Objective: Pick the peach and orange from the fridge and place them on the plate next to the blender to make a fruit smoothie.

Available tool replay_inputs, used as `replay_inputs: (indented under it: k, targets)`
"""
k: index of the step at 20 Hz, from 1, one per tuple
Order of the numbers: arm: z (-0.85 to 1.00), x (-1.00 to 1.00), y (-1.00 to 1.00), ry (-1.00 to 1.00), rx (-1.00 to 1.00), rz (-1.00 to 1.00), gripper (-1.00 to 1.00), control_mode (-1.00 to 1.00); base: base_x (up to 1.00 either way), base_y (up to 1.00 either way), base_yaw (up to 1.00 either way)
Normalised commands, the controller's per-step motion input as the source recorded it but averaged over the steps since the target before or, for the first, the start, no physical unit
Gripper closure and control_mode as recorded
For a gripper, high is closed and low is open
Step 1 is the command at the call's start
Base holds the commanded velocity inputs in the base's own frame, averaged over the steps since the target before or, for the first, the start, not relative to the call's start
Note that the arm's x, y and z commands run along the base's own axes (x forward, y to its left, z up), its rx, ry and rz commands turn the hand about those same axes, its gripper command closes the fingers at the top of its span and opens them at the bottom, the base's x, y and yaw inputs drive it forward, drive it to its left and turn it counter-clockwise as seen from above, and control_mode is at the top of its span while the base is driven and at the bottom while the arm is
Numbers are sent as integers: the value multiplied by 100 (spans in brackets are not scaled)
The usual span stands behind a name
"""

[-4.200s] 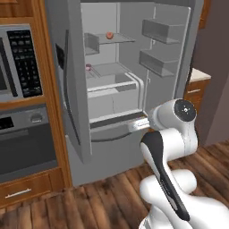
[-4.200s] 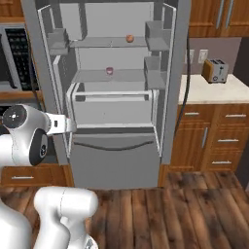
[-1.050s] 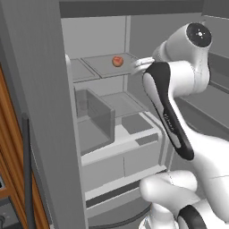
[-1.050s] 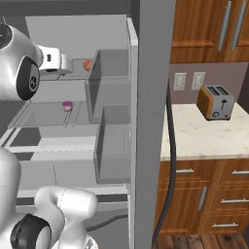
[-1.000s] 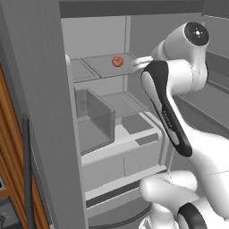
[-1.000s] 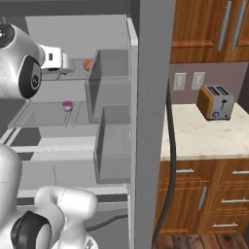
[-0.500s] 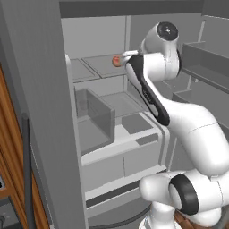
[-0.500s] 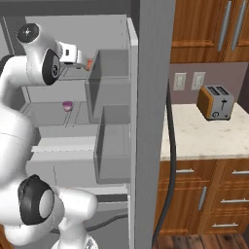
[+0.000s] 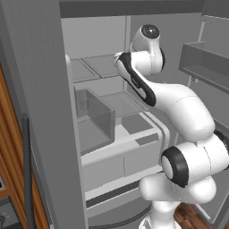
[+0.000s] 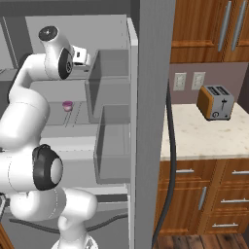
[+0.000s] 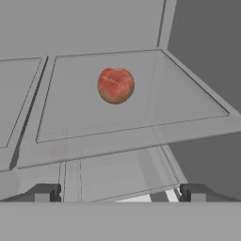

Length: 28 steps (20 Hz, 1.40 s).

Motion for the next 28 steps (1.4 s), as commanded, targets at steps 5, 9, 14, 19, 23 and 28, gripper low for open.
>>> replay_inputs:
  k: [5, 9, 14, 19, 23, 28]
  targets:
    - [-22, 72, 15, 1, 0, -1, -100, -100, 0, 0, 0]
    - [-10, 64, 4, 0, 0, -3, -100, -100, 0, 0, 0]
    - [-5, 50, 0, 0, 0, -1, -100, -100, 0, 0, 0]
    - [-7, 53, 0, 4, 0, -1, -100, -100, 0, 0, 0]
    - [-10, 47, 0, 6, 0, 0, -100, -100, 0, 0, 0]
    - [-9, 44, 0, 6, 0, 0, -100, -100, 0, 0, 0]
